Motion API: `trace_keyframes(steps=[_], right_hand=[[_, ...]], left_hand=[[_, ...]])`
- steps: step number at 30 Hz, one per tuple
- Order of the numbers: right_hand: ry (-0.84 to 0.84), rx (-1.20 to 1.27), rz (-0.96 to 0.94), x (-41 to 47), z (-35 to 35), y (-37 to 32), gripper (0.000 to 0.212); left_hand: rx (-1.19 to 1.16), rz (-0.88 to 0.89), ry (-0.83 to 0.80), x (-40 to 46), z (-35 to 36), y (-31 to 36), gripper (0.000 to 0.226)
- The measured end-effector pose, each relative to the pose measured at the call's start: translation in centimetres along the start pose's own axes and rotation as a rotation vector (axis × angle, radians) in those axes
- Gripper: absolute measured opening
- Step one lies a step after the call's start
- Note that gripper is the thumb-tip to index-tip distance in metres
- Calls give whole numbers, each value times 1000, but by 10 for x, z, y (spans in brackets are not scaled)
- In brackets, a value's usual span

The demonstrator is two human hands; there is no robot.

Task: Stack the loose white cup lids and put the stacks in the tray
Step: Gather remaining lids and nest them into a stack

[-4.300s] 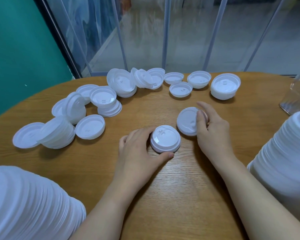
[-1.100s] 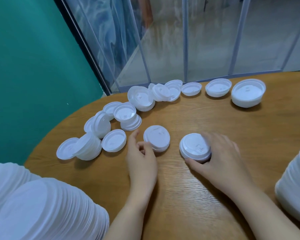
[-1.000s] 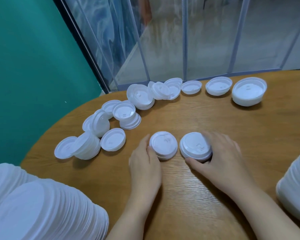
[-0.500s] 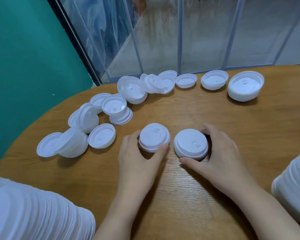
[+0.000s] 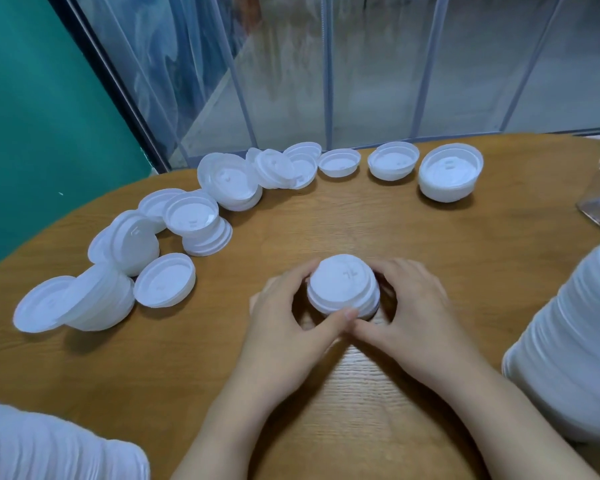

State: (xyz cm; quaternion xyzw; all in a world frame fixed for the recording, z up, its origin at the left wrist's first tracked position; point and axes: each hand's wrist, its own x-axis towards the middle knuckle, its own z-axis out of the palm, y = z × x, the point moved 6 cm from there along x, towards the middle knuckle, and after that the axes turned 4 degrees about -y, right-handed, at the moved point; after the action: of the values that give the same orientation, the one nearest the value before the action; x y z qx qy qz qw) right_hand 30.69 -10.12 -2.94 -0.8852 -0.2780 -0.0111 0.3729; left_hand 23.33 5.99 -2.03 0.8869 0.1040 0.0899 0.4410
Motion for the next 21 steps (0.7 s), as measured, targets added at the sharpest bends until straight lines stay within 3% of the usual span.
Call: trace_keyframes(steps=[4,9,21], right_hand=[[5,17,-20,1,0,-1,69],[7,21,-22,0,0,1,72],[-5,48,6,1,0,2,68]], left_hand=[[76,21,-33,1,4,3,53],[109,35,-32,2,7,2,67],[143,63,-40,5,9,-2,69]])
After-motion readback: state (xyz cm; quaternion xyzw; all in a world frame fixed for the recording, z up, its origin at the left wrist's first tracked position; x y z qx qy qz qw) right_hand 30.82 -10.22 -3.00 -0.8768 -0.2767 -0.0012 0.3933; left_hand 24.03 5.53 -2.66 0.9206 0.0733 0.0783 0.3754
